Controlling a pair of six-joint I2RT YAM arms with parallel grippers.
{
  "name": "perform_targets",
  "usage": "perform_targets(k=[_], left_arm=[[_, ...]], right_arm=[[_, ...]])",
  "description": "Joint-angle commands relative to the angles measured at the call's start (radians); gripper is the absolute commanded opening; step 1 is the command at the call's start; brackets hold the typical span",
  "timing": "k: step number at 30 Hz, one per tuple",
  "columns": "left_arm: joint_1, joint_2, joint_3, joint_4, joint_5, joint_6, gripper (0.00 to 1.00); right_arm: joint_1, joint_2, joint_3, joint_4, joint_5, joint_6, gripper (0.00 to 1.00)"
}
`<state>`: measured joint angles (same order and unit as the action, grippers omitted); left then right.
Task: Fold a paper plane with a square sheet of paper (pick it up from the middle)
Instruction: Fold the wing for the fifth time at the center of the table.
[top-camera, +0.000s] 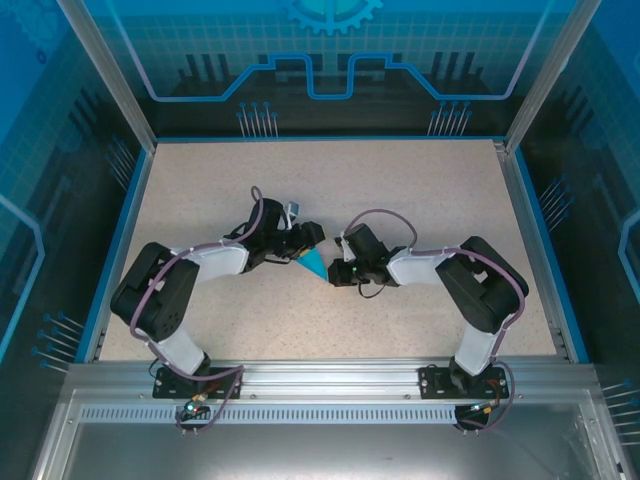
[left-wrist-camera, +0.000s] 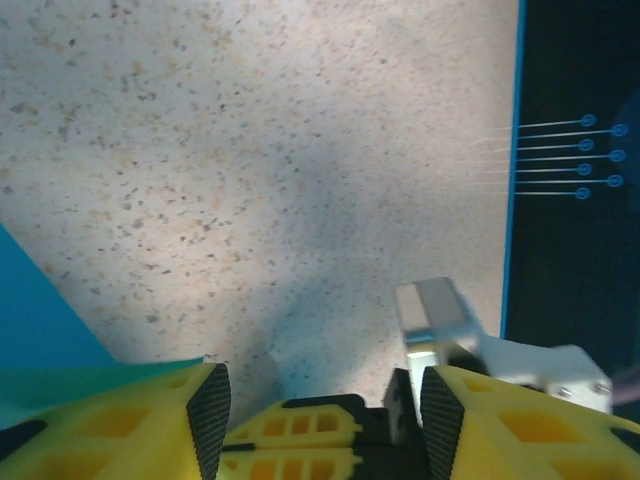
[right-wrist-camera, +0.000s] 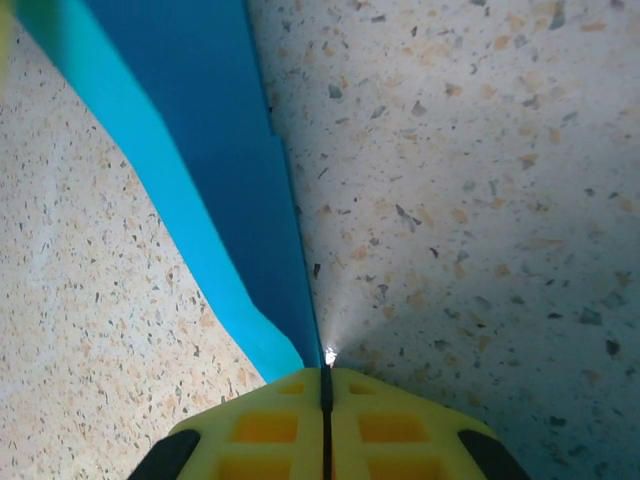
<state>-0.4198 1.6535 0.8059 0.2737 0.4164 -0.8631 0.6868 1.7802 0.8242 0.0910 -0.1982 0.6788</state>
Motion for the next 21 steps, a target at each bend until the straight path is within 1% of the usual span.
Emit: perform_targets(k=[1, 5, 10, 13, 19, 21], left_arm=[[0.003, -0.057, -0.055, -0.015, 0.003, -0.021, 0.56], [-0.033, -0.087, -0.094, 0.013, -0.005, -0.043, 0.54], [-0.084, -0.046, -0.082, 0.041, -0.025, -0.062, 0.51], [-0.089, -0.002, -0.082, 0.061, -0.047, -0.076, 0.50], [-0.089, 0.107, -0.064, 0.131, -0.030, -0.089, 0.50], [-0.089, 0.113, -0.066, 0.115, -0.060, -0.089, 0.49]], right_arm=[[0.066, 0.037, -0.038, -0.060, -0.039, 0.065, 0.08], [0.066, 0.035, -0.045, -0.053, -0.027, 0.094, 0.07], [0.066, 0.035, -0.050, -0.043, -0.024, 0.113, 0.07], [0.066, 0.037, -0.056, -0.033, -0.026, 0.123, 0.07], [0.066, 0.037, -0.068, -0.008, -0.036, 0.143, 0.07], [0.066, 0.036, -0.068, -0.010, -0.035, 0.146, 0.07]])
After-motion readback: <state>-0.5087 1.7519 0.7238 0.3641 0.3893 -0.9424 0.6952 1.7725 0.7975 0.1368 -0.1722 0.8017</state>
